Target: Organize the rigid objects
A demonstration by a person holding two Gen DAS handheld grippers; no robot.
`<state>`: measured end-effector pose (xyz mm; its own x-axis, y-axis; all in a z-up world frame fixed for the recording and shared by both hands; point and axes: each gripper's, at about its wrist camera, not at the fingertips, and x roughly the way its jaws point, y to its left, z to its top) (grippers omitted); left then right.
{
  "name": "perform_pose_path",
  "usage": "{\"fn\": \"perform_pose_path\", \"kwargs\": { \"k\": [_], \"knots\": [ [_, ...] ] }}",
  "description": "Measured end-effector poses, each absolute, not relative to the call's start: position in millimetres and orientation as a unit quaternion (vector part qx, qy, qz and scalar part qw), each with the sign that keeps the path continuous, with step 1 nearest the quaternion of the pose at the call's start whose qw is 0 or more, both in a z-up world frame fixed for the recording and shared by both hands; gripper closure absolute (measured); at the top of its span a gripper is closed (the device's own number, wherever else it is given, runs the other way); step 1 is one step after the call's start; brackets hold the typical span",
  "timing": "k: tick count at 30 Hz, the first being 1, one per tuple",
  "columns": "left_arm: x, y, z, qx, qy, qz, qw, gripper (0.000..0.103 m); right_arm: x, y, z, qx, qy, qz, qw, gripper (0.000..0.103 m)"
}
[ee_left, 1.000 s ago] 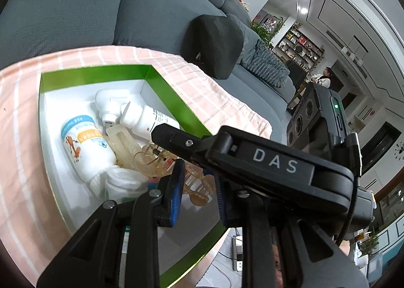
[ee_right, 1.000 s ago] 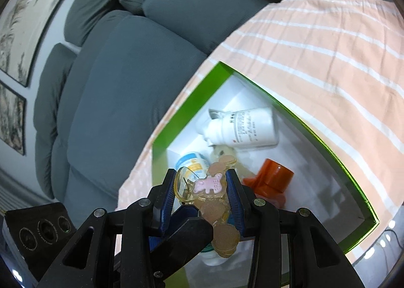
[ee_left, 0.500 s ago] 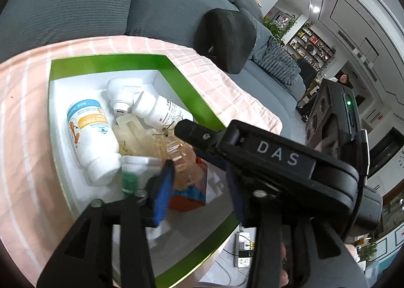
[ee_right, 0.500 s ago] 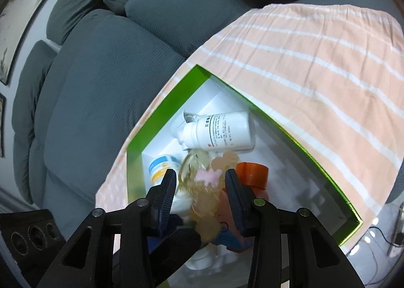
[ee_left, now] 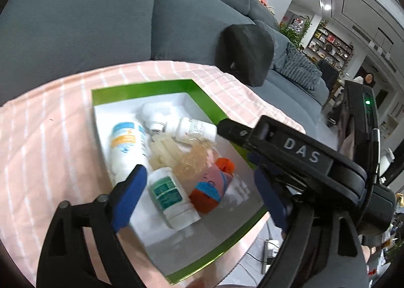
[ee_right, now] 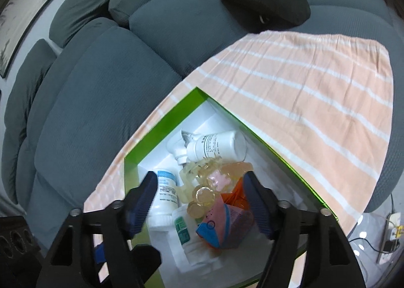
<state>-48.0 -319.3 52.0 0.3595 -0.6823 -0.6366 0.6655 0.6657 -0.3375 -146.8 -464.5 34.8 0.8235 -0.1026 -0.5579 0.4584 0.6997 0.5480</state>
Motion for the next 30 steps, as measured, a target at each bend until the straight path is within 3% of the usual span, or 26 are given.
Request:
{"fn": "perform_pose_path", "kwargs": {
  "k": [2,7,30],
  "knots": [
    [-48,-317,54,-0.009,0.386,-0.399,0.832,0.010,-149,-462,39,0.347,0.245,-0.167,0.890,0.017],
    [-51,-310,63,-0.007,0.371,-0.377,0.849,0.005,-151,-459,44,0.342,0.233,-0.178,0.893,0.010],
    [-49,-301,60,0.004,0.392,-0.325,0.861,0.001,-155,-451,49,0.330,0.232,-0.218,0.889,0.009]
  ]
}}
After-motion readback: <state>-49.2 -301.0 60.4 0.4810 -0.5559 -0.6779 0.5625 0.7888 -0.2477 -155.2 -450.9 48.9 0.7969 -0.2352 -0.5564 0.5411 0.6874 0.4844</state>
